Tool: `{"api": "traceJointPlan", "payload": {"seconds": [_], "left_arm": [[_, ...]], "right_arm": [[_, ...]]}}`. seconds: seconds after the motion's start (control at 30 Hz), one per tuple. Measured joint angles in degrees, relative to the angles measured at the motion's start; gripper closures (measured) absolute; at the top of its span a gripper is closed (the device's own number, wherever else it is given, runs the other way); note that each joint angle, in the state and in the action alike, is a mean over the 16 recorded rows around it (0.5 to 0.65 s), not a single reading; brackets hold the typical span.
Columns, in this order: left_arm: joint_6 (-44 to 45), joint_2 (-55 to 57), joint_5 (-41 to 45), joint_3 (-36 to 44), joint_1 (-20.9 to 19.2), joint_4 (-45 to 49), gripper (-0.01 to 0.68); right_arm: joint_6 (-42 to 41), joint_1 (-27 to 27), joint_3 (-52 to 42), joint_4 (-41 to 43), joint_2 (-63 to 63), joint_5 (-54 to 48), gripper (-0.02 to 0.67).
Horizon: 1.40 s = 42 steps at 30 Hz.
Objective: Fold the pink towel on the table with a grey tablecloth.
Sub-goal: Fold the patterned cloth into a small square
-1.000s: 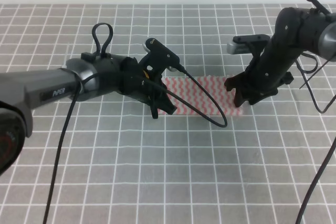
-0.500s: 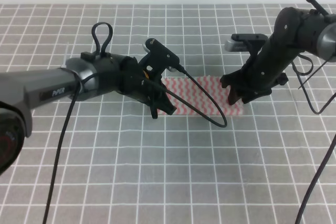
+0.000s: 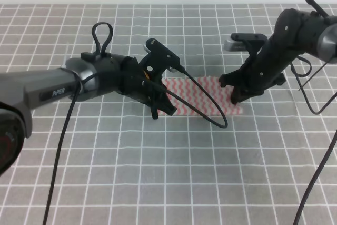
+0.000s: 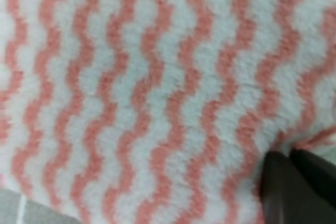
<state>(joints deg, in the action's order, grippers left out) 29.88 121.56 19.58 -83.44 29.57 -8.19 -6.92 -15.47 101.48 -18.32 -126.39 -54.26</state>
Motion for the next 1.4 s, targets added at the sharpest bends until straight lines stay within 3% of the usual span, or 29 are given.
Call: {"api": "traceJointPlan", "payload": {"seconds": [0.63, 1.4], "left_arm": [[0.0, -1.49, 0.27, 0.13, -0.02, 0.41, 0.675], [-0.03, -17.34, 2.67, 0.34, -1.29, 1.09, 0.675]], "right_arm": [[-7.69, -0.53, 5.83, -10.57, 2.88, -1.57, 0.664], [-15.6, -5.05, 5.96, -25.76, -1.08, 1.61, 0.664]]}}
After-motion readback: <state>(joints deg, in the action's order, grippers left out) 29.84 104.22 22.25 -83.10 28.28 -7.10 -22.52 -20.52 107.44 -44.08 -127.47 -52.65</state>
